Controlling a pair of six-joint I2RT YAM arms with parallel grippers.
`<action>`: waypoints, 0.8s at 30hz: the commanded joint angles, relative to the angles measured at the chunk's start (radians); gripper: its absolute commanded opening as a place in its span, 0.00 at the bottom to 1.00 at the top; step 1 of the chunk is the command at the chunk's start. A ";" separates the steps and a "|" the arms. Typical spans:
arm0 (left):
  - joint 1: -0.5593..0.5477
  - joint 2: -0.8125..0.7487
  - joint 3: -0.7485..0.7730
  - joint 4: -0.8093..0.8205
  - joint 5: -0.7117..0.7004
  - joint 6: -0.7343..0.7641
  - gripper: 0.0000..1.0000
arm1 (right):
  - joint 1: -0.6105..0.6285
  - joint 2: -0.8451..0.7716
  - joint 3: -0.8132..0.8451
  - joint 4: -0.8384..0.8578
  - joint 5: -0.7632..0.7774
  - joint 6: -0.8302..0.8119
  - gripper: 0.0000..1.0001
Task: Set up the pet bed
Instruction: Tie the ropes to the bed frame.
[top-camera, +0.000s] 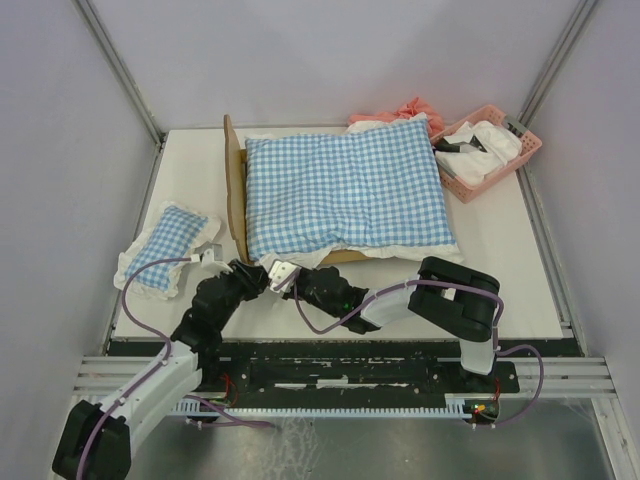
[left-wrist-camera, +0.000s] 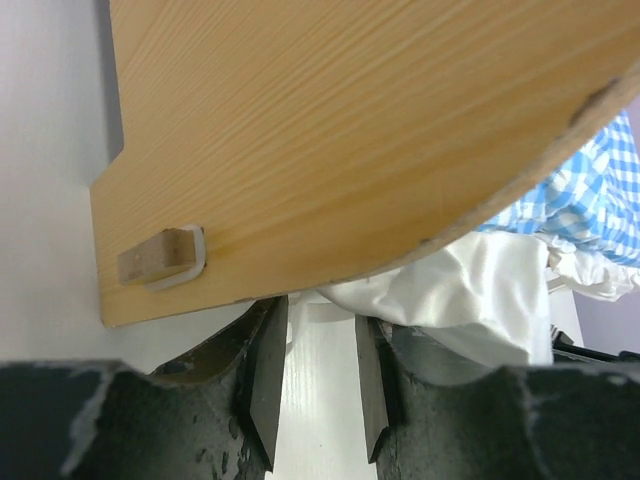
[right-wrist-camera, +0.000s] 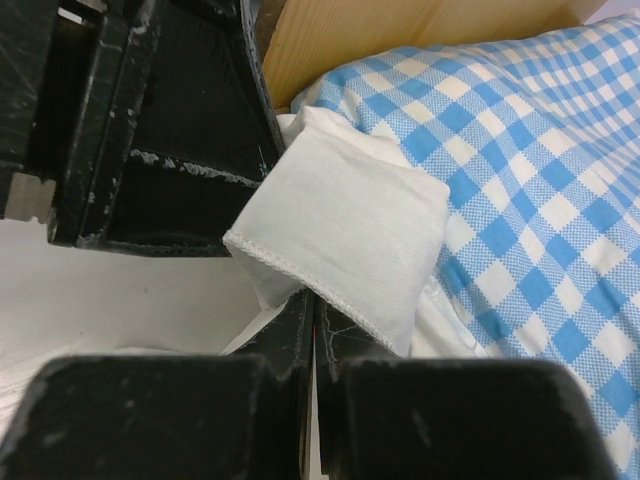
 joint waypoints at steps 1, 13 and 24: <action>-0.001 0.052 -0.068 0.114 -0.013 0.058 0.42 | -0.002 -0.019 0.038 0.028 -0.014 0.014 0.02; -0.003 0.152 -0.074 0.221 -0.030 0.026 0.39 | -0.002 -0.010 0.048 0.031 -0.021 0.022 0.02; -0.003 0.231 -0.060 0.258 -0.017 0.009 0.11 | -0.002 -0.004 0.045 0.031 -0.020 0.018 0.02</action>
